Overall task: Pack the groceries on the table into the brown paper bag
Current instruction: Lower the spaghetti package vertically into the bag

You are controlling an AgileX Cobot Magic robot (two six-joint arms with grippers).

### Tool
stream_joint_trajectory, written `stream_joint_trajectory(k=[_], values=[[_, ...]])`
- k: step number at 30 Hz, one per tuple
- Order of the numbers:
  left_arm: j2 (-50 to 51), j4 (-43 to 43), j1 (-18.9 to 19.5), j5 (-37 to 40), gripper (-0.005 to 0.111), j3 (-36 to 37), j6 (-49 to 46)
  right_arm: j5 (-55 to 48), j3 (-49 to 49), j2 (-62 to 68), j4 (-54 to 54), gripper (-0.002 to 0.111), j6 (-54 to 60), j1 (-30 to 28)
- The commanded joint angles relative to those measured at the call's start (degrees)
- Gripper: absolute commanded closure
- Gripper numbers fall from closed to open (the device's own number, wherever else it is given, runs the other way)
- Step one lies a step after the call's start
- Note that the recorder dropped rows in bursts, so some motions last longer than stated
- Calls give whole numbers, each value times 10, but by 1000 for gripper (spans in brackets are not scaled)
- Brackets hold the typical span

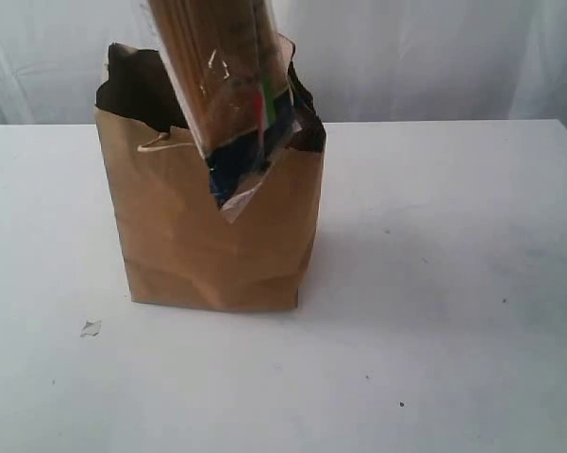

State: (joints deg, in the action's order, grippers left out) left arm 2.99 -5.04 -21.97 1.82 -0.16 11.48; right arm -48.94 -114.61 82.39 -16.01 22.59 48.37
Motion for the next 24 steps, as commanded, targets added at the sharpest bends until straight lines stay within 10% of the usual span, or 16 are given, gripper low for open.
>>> stream_joint_trajectory(k=[1, 24], values=[[-3, -4, 0, -2, 107, 2, 1, 75, -9, 4, 2, 108, 14, 2], [-3, -4, 0, -2, 107, 2, 1, 312, -9, 88, 6, 108, 78, 1]])
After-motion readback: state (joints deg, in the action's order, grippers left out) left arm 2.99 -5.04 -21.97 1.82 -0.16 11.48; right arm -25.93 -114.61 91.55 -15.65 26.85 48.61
